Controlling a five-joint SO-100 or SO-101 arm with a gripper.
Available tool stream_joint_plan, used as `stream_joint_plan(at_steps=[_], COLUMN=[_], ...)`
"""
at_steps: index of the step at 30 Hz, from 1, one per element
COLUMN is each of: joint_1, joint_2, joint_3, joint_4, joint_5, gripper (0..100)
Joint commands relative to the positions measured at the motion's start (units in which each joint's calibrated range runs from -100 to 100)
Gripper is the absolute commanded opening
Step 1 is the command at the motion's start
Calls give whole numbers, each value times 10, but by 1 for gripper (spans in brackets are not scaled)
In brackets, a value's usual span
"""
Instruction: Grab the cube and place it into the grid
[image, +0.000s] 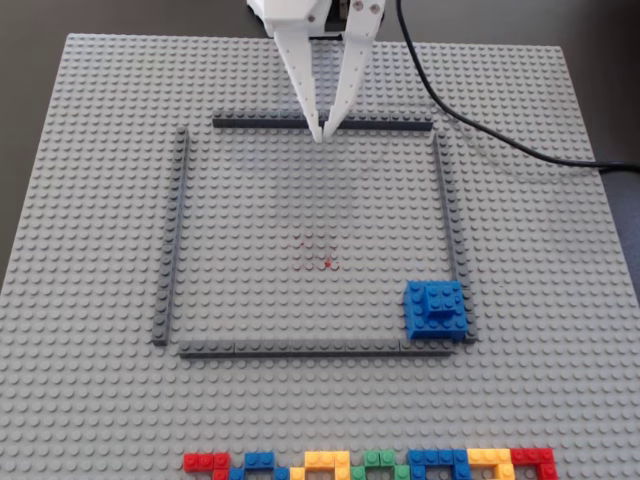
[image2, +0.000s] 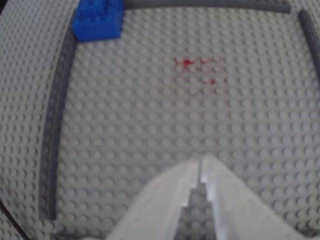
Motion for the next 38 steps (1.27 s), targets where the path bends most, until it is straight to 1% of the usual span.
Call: stream_joint_plan(at_steps=[1,38], joint_1=[1,1], joint_2=[-20,-20], joint_3=[6,6], joint_4=[23,50], joint_5=[1,-8], gripper=[0,0])
